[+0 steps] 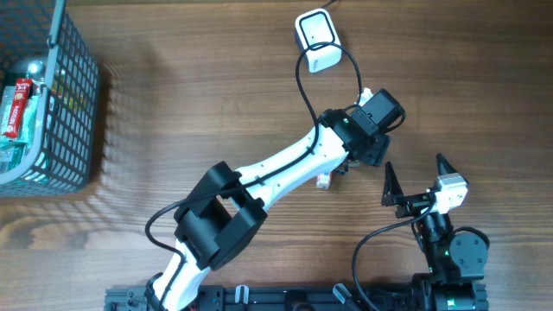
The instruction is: Scan the item barcode
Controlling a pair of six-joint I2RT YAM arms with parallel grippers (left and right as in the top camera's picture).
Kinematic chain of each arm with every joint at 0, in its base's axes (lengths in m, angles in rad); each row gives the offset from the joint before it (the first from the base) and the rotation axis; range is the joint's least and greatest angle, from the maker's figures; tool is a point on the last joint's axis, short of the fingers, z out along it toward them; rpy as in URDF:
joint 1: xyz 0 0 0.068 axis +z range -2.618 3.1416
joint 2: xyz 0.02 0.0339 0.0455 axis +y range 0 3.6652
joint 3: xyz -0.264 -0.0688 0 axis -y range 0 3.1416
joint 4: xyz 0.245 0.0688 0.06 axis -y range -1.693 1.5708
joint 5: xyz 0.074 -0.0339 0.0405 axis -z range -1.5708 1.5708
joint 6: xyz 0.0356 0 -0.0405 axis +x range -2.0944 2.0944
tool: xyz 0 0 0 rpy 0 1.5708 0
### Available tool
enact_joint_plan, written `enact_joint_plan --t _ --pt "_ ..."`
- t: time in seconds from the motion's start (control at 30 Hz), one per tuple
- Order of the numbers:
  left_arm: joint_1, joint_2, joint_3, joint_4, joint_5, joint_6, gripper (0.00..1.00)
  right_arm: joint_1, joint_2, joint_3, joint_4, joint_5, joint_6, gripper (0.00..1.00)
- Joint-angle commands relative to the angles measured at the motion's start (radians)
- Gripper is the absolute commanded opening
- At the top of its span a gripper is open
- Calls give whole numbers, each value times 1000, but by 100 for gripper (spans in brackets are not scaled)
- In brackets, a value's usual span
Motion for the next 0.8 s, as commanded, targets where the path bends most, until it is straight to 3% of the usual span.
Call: enact_joint_plan --t 0.0,0.77 --pt "0 10 -2 2 -12 23 69 2 -2 -3 3 -2 1 100" --pt "-35 -6 -1 -106 9 19 66 2 -2 -3 3 -2 1 100"
